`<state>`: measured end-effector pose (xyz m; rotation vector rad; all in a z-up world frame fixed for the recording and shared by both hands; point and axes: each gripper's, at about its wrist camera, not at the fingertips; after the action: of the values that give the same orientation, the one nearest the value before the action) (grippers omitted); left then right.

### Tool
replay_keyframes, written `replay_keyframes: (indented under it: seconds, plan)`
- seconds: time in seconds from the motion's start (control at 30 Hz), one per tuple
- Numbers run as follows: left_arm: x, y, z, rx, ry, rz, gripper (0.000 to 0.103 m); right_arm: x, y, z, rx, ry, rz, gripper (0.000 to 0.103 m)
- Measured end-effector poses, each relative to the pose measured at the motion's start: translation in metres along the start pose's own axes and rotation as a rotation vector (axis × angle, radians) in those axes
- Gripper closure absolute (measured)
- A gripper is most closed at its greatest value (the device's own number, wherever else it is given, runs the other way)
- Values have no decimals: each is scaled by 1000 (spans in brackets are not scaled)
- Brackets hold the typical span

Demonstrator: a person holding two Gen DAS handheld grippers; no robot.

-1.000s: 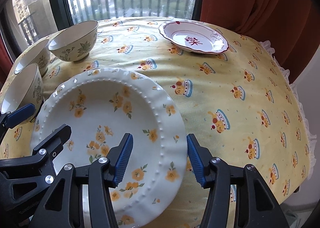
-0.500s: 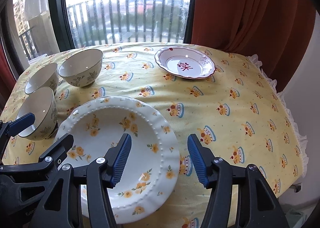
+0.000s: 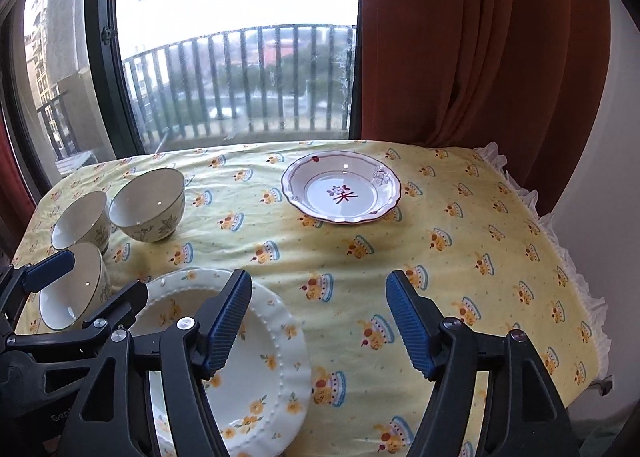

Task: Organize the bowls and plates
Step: 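Move both grippers to the small red-rimmed plate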

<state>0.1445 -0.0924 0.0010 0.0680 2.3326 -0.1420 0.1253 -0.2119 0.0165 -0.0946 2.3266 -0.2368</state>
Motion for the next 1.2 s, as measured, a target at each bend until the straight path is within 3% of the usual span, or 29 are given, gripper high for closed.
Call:
replay_keyframes:
  seconds: [0.23,0.6,0.93,1.07,1.2]
  plan:
    - [-34,-26,7,1,-77,53,7,-29,-26,13,37,-46,-13,26]
    - [-90,-54,64,-26,-20,45,7,-79,-64,72,-5,-29,26,24]
    - [-145,-95,108,-5,6,75,7,-122,-114,117,-9,-5,106,24]
    - [-155,-112,134,-14,12,95,7,-130,-134,141,1,26,137,24]
    - [-157,-119,169,12,81,105,7,-130,-147,174,9,61,167,24]
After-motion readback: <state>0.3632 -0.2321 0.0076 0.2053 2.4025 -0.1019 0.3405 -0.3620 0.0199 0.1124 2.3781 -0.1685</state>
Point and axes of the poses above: each gripper's, at about its wrist camera, not at the fingertips, and z roughly the way its jaws point, y to its left, x to its underside, and after that the axes turned 7 degrees about -z, right-handed
